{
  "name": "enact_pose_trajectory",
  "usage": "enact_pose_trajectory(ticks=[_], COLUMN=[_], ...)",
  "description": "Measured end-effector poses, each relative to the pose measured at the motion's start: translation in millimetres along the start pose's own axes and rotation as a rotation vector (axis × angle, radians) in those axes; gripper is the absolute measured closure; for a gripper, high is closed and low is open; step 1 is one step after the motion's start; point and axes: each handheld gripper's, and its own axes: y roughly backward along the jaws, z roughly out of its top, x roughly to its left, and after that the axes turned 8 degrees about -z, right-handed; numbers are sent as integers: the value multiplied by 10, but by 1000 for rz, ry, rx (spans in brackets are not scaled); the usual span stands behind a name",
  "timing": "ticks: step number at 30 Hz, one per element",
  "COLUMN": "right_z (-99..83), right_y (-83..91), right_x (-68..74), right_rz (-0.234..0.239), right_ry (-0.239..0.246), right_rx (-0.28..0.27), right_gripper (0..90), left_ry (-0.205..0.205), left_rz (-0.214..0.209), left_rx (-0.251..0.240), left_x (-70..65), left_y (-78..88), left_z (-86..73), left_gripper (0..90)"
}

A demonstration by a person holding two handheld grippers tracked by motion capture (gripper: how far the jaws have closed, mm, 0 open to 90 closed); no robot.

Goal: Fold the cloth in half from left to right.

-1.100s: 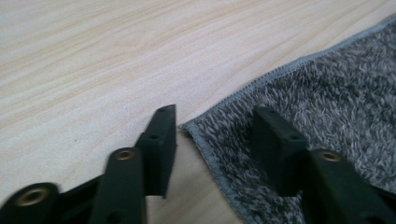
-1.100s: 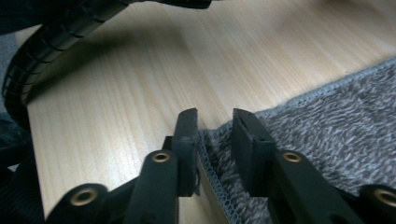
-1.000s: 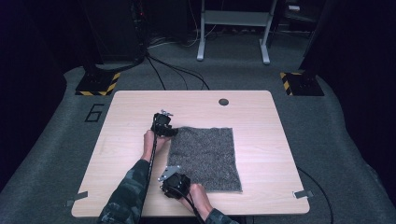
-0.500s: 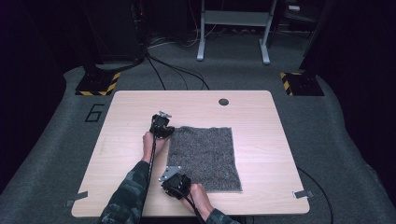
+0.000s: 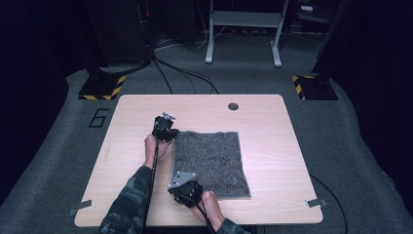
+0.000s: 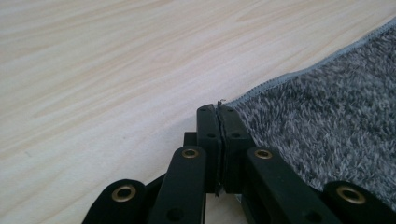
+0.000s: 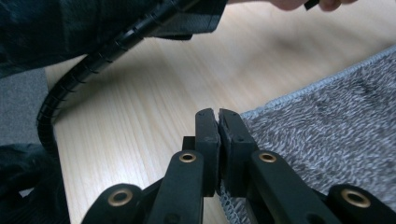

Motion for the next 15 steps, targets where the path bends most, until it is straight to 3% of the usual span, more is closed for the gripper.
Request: enact_pose_trajectory(ticks=[8,11,15], right_z=[178,228,288], right_y=[122,168,235], right_x=[-22,-32,-37], right_rz=[-12,-21,-37], right_ry=[8,17,24], right_rx=[-72,-86,-105], right_gripper=[870,871,871], left_ry=[-25,-57,-66], left_rz=[34,67,67], left_rx=[-3,1,1], left_x=[50,31,40], left_y=[172,228,314], left_z=[132,180,269], left_gripper=[887,887,887])
